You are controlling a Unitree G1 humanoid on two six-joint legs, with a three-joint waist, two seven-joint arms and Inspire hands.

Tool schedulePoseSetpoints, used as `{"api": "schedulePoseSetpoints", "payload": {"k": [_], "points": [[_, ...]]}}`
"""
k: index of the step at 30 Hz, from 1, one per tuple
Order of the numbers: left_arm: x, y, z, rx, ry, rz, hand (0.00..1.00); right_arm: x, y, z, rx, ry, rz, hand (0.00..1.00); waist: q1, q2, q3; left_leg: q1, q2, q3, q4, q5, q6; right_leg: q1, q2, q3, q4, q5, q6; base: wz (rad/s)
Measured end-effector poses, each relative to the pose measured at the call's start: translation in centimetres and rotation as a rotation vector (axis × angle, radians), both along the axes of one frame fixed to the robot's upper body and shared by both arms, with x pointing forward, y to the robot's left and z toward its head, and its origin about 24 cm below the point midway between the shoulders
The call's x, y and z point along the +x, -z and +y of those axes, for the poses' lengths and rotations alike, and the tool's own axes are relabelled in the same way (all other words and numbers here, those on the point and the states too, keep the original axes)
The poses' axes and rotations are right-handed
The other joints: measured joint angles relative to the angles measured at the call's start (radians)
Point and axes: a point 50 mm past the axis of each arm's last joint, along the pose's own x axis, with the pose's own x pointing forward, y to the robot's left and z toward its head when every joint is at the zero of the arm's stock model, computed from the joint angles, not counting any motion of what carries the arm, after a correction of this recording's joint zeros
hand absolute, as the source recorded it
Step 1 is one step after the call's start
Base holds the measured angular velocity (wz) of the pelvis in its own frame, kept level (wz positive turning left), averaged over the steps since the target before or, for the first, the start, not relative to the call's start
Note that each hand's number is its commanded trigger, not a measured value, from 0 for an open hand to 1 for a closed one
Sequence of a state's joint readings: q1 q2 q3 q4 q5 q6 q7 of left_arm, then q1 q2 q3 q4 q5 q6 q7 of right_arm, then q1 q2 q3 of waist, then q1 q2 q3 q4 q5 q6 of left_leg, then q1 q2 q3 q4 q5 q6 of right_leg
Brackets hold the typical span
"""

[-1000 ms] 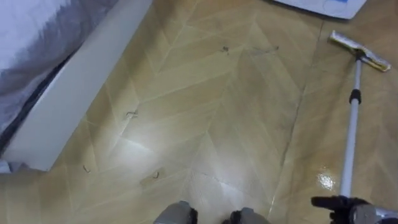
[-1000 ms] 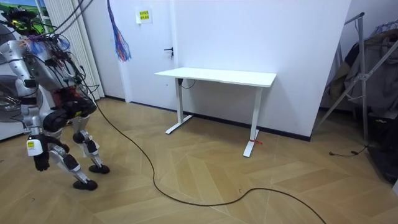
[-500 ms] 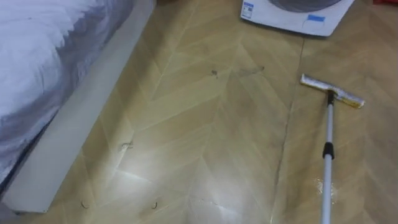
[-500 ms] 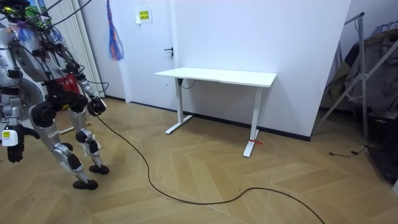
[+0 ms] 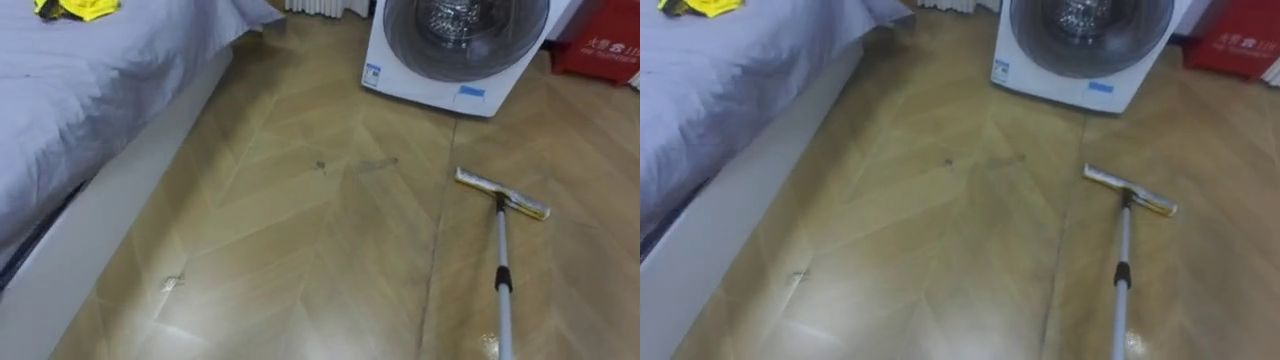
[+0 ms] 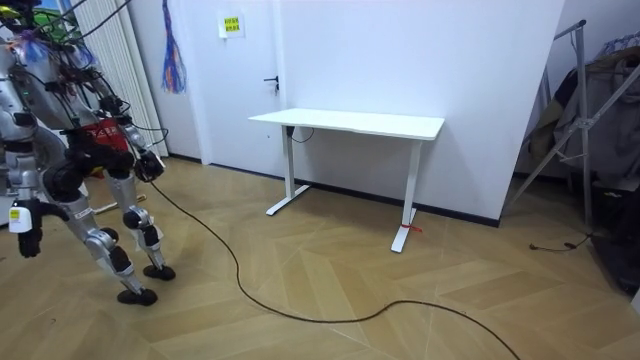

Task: Mop floor

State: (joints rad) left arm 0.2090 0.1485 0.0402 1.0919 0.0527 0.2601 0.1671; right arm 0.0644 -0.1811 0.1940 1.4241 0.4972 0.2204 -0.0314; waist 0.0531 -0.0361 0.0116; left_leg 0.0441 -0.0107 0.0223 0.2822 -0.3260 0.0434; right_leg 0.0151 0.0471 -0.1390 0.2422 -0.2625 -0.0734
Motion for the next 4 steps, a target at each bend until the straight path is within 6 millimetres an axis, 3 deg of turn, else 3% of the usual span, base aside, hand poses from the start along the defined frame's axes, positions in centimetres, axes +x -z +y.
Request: {"api": "schedulePoseSetpoints", "payload": {"k": [4], "points": [[0.33, -0.02, -0.02, -0.017, 0.02, -0.007, 0.0, -0.09, 0.15, 0.57, 0.014, -0.02, -0.007, 1.0, -0.004, 0.002, -0.0006, 0.027, 0.004, 0.002, -0.017, 0.0, 0.0, 0.027, 0.007, 0.012, -0.022, 0.007, 0.0, -0.05]]}}
